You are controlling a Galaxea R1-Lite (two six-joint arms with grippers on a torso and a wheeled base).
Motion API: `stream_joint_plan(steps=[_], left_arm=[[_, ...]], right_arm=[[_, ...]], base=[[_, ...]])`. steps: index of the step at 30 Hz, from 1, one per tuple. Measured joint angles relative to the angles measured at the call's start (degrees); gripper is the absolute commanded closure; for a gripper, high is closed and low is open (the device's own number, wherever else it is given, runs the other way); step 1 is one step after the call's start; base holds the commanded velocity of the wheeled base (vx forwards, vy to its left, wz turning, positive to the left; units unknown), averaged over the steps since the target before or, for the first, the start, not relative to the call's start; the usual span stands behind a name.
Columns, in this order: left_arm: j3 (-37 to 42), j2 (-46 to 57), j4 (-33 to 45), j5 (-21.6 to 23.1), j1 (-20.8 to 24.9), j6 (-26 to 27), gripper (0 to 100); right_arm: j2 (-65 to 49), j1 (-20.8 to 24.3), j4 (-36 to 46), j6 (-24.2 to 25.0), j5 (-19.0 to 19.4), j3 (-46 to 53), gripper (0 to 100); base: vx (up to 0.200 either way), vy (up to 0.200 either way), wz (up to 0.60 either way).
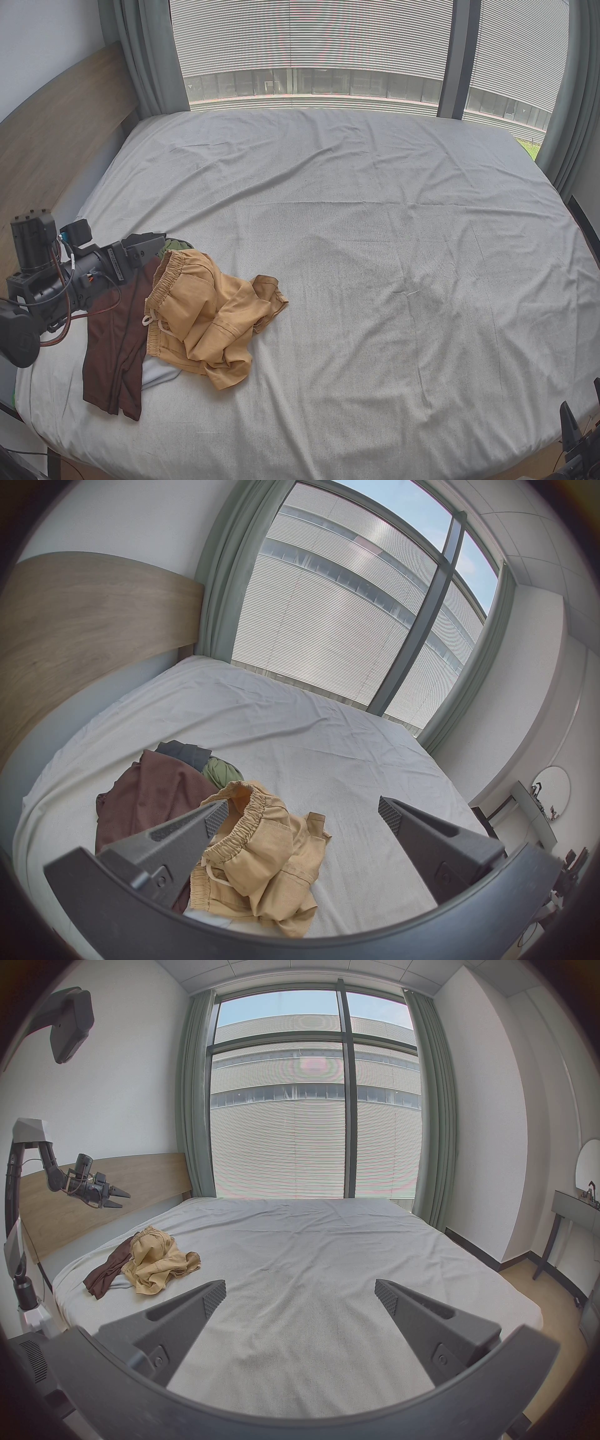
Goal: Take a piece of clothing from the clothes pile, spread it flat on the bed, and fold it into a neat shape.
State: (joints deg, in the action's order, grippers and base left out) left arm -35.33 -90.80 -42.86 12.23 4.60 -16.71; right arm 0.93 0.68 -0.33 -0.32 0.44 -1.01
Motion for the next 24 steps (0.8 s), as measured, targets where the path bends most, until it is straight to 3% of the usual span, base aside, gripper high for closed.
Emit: stream_joint_plan(steps=[24], left_arm=[[-6.12, -15.49, -2.46, 0.24, -0.8, 0.76, 0]], right_arm=[[0.0, 0.06, 0.0, 0.16, -0.01, 0.0, 0]], base=[[0.0, 0.0, 0.0]])
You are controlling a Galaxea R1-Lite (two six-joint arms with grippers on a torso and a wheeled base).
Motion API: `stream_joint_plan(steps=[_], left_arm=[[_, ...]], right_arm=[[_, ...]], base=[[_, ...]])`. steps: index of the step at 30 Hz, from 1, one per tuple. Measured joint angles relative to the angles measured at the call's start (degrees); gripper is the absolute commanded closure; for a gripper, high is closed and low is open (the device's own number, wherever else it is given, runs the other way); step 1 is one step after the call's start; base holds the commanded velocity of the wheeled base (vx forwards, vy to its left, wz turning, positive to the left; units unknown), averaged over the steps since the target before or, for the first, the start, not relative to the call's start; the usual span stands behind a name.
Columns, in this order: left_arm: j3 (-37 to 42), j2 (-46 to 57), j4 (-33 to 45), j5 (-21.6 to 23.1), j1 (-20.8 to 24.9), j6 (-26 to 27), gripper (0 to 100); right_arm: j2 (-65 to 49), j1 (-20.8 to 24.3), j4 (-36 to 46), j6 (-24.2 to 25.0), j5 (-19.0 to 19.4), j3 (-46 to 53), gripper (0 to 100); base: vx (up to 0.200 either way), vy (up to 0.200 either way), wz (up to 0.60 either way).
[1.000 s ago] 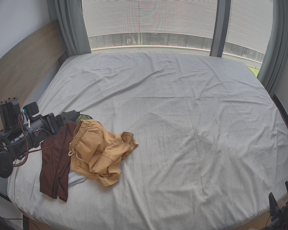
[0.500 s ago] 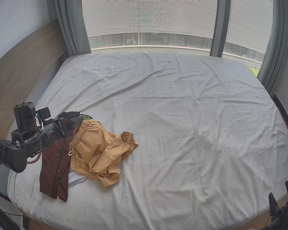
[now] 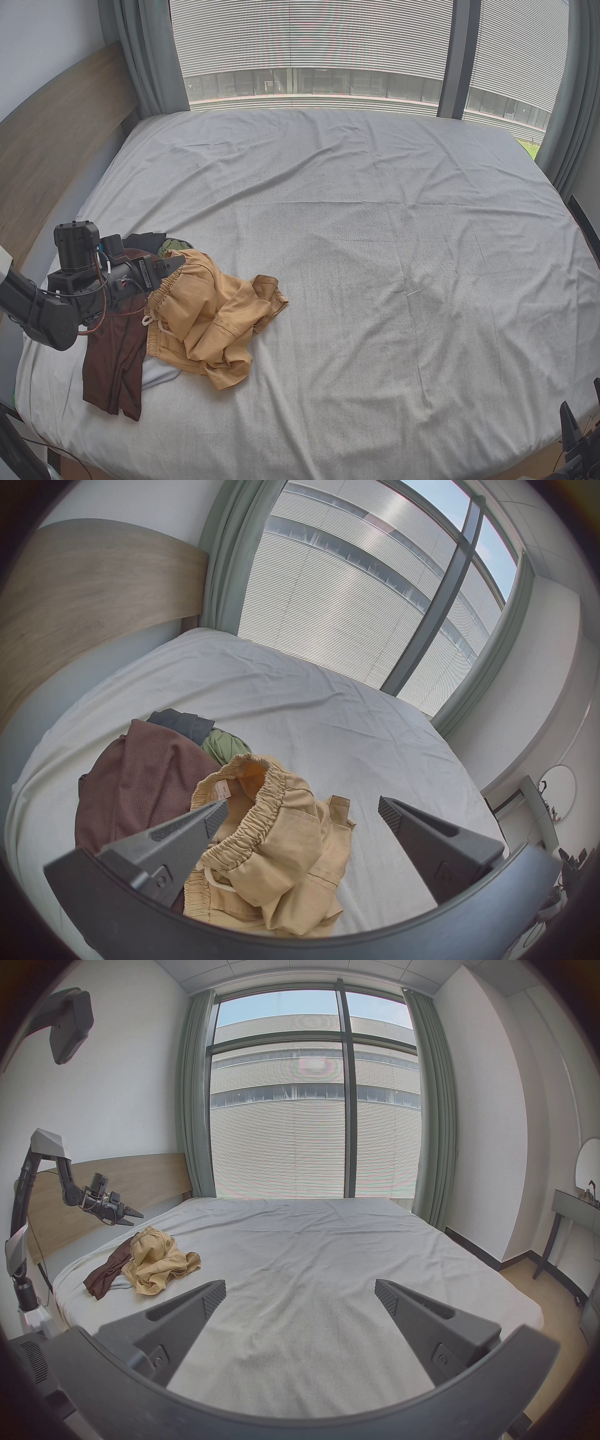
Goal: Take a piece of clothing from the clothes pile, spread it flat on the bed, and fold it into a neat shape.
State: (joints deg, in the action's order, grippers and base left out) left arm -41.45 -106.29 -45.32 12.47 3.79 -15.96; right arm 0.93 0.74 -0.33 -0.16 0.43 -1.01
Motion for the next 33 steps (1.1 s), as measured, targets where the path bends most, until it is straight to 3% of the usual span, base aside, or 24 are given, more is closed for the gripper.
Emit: stream_joint_plan(steps=[31, 32, 33], left_arm=[[-11.74, -14.54, -0.18, 2.08, 0.98, -0.22, 0], [-11.96, -14.68, -0.13, 2.11, 1.08, -0.27, 100], [-12.19, -14.82, -0.07, 2.11, 1.16, -0.27, 100]], right_arm=[[0.0, -0.01, 0.0, 0.06, -0.05, 0.0, 0], [0.0, 0.0, 0.0, 0.06, -0.1, 0.0, 0], [0.0, 0.0, 0.01, 0.06, -0.07, 0.0, 0]], base=[[0.0, 0.0, 0.0], [0.0, 0.0, 0.0], [0.0, 0.0, 0.0]])
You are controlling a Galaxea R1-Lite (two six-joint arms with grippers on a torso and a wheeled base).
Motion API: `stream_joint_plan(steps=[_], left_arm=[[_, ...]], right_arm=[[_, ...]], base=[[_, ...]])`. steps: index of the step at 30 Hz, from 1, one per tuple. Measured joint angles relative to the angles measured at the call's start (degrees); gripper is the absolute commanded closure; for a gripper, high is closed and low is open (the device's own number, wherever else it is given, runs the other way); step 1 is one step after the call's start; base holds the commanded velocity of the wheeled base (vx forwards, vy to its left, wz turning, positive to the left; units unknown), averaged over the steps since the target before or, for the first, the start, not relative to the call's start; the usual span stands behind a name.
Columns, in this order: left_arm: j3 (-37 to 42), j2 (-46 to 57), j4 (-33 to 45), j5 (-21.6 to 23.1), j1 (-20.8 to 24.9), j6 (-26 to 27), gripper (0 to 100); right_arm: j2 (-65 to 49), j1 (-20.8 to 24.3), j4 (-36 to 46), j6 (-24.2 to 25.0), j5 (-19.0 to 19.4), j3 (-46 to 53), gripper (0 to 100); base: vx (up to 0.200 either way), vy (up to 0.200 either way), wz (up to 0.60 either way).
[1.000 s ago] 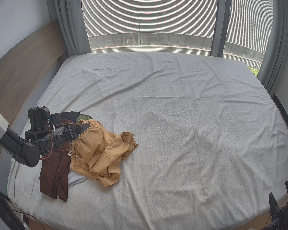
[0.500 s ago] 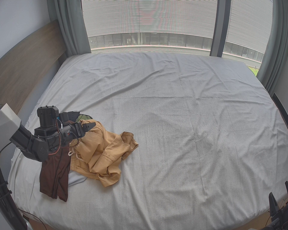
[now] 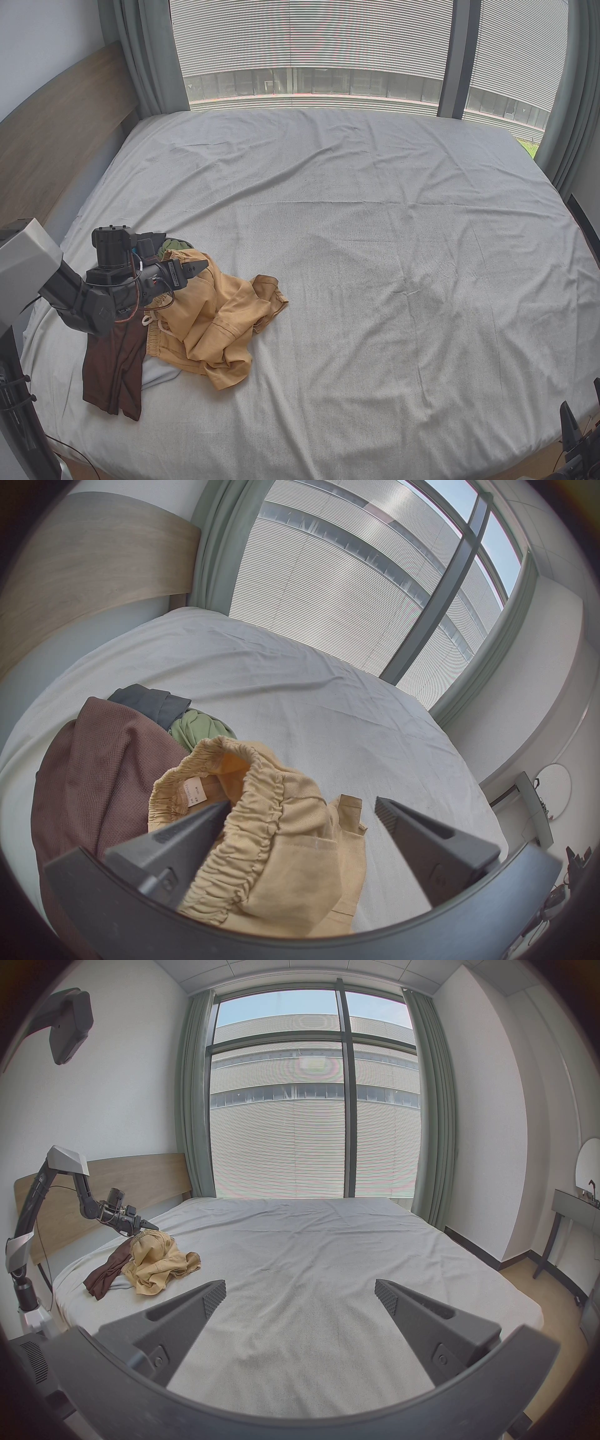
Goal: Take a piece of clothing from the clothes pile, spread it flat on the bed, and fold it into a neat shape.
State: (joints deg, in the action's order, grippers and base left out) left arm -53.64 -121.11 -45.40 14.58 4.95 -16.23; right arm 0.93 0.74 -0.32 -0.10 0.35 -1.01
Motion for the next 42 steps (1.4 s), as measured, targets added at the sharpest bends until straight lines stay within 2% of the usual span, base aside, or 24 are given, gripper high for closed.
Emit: stream_joint_plan(steps=[9, 18, 22, 28, 42], left_arm=[[-1.24, -0.99, 0.43, 0.02, 0.74, 0.06, 100], [0.2, -0.69, -0.12, 1.95, 1.06, -0.57, 100], [0.74, 0.85, -0.09, 2.5, 1.61, -3.25, 100], [1.83, 6.01, 0.32, 4.24, 3.75, -9.98, 100], [1.55, 15.46, 1.58, 4.77, 11.06, -18.07, 100]], right_arm=[[0.0, 0.02, -0.01, 0.2, -0.04, 0.0, 0], [0.0, 0.02, -0.01, 0.21, -0.04, 0.0, 0], [0.0, -0.01, -0.01, 0.2, -0.04, 0.0, 0], [0.0, -0.06, 0.0, 0.2, -0.02, 0.0, 0], [0.0, -0.06, -0.01, 0.2, -0.02, 0.0, 0]], base=[[0.0, 0.0, 0.0], [0.0, 0.0, 0.0], [0.0, 0.0, 0.0], [0.0, 0.0, 0.0], [0.0, 0.0, 0.0]])
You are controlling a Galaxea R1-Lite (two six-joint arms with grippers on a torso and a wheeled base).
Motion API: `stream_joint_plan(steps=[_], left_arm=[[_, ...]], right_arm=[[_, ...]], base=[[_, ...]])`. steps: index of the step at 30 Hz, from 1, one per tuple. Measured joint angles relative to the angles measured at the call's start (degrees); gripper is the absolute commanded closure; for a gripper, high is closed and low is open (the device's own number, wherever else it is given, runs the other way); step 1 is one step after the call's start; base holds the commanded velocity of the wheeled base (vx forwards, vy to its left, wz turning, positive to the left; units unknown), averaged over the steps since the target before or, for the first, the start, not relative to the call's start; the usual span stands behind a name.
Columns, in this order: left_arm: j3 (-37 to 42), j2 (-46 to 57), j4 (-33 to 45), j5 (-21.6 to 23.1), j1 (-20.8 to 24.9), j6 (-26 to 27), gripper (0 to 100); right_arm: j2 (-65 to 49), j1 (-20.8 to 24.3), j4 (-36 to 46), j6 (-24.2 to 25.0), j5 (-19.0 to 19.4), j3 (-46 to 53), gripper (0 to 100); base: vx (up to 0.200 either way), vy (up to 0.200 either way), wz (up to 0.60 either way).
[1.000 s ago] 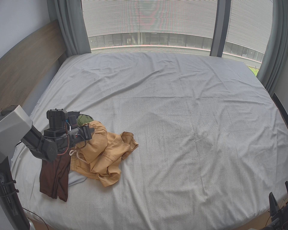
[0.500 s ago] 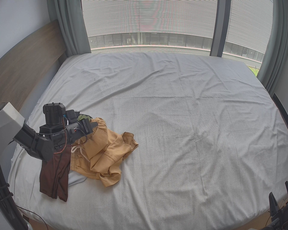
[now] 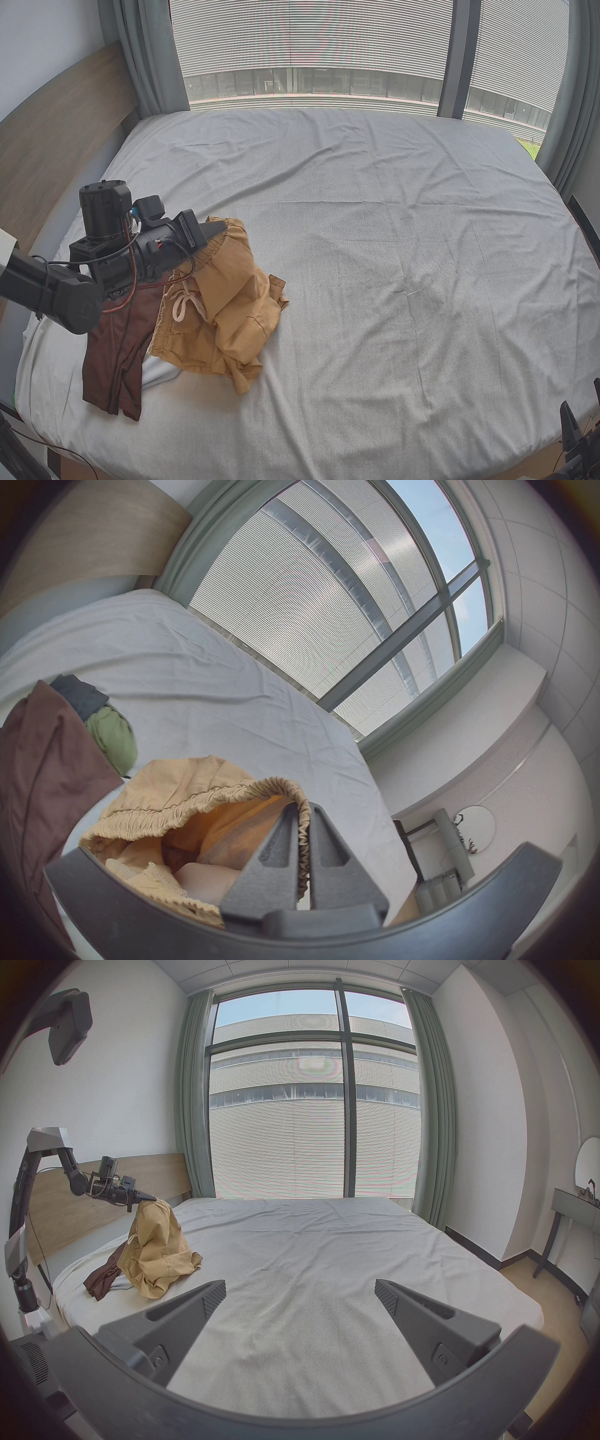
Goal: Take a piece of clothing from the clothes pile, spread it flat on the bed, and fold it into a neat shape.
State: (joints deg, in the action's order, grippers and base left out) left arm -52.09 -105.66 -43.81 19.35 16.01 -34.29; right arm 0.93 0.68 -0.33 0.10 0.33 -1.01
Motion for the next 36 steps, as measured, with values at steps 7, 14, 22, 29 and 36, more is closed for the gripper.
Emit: stream_joint_plan(steps=[7, 14, 22, 29, 36], left_arm=[[-1.93, 2.85, 1.85, -0.05, 4.39, -4.29, 100], [-5.79, 3.64, 1.88, -0.11, 8.37, -12.02, 100], [-12.02, 3.75, 2.6, -0.27, 12.24, -24.14, 100], [-17.62, 3.78, 5.66, -0.06, 15.8, -31.43, 100], [-23.82, 3.49, 7.79, 0.09, 20.32, -36.38, 100]], right_arm=[[0.0, 0.0, 0.01, -0.1, -0.01, 0.0, 0], [0.0, 0.0, 0.0, -0.1, -0.01, 0.0, 0], [0.0, 0.0, 0.01, -0.1, 0.0, 0.0, 0], [0.0, 0.0, 0.01, -0.1, 0.0, 0.0, 0], [0.0, 0.0, 0.01, -0.1, -0.01, 0.0, 0]], base=[[0.0, 0.0, 0.0], [0.0, 0.0, 0.0], [0.0, 0.0, 0.0], [0.0, 0.0, 0.0], [0.0, 0.0, 0.0]])
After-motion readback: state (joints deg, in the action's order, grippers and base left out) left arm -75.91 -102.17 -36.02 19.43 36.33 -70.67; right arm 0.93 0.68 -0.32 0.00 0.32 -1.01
